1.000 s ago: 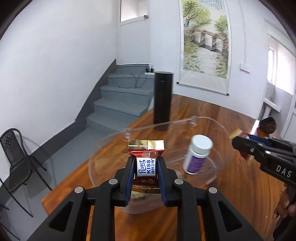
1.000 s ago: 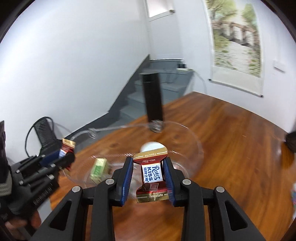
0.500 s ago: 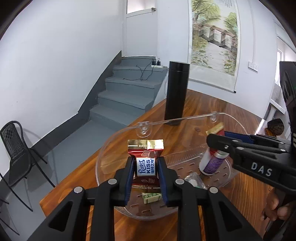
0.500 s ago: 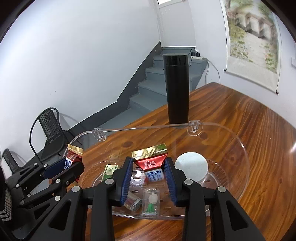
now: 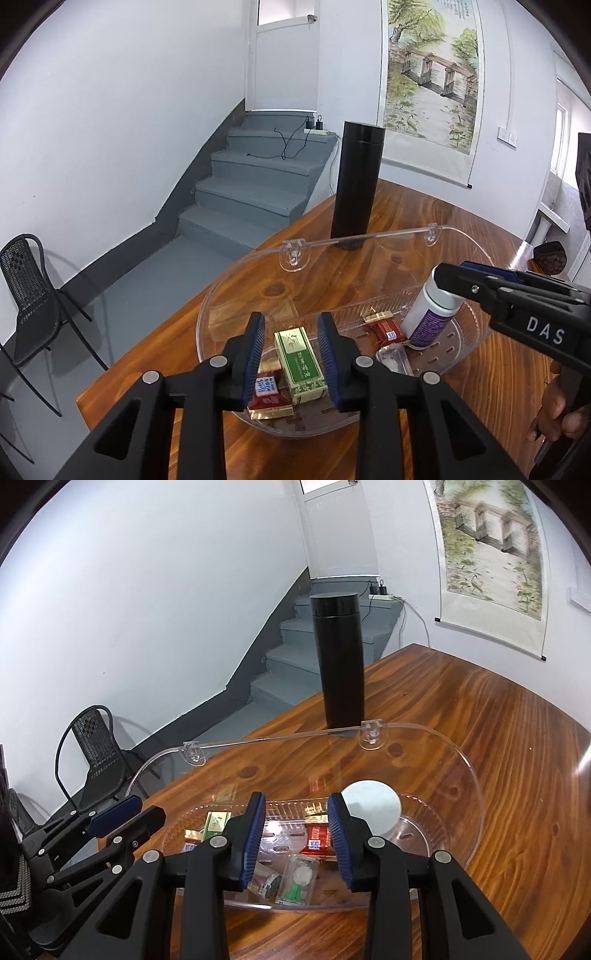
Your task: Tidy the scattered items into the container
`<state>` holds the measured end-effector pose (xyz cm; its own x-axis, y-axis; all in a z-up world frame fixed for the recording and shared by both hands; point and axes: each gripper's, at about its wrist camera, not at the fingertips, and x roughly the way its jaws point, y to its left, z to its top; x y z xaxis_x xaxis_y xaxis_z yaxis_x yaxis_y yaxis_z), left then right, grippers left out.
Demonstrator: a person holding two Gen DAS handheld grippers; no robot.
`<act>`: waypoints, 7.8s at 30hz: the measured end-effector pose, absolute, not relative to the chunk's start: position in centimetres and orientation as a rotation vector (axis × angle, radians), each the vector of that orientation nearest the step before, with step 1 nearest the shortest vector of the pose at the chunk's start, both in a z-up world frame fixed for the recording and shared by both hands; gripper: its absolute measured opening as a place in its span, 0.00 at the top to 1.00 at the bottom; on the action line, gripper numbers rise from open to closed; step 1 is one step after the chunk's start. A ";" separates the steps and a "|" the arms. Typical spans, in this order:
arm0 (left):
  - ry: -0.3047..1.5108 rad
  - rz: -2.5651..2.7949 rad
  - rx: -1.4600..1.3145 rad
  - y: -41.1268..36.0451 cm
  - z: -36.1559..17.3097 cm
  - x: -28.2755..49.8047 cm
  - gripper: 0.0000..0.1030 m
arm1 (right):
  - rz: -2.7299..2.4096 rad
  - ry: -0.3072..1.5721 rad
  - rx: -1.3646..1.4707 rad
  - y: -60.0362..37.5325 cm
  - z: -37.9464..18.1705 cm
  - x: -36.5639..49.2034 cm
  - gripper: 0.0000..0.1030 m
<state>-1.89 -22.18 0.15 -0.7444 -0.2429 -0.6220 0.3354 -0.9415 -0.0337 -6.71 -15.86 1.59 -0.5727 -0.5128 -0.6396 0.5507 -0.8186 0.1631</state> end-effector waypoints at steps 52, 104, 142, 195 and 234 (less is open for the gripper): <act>-0.131 -3.281 1.320 10.2 -1.2 -4.9 0.63 | -3.145 -0.355 1.347 23.5 -2.2 10.4 0.54; -0.456 -3.343 1.975 38.6 -8.1 -29.8 0.63 | -3.045 -0.341 1.551 36.1 -7.4 -6.2 0.54; -0.102 -3.067 1.729 8.3 -6.5 -13.9 0.65 | -2.814 -0.420 1.384 29.9 -3.9 6.2 0.48; -0.320 -3.099 1.789 14.4 -9.2 -15.3 0.30 | -3.057 -0.404 1.701 29.1 -9.5 -2.8 0.18; -0.012 -3.171 1.667 8.6 -6.6 -11.3 0.83 | -2.992 -0.391 1.392 25.0 -6.3 0.9 0.85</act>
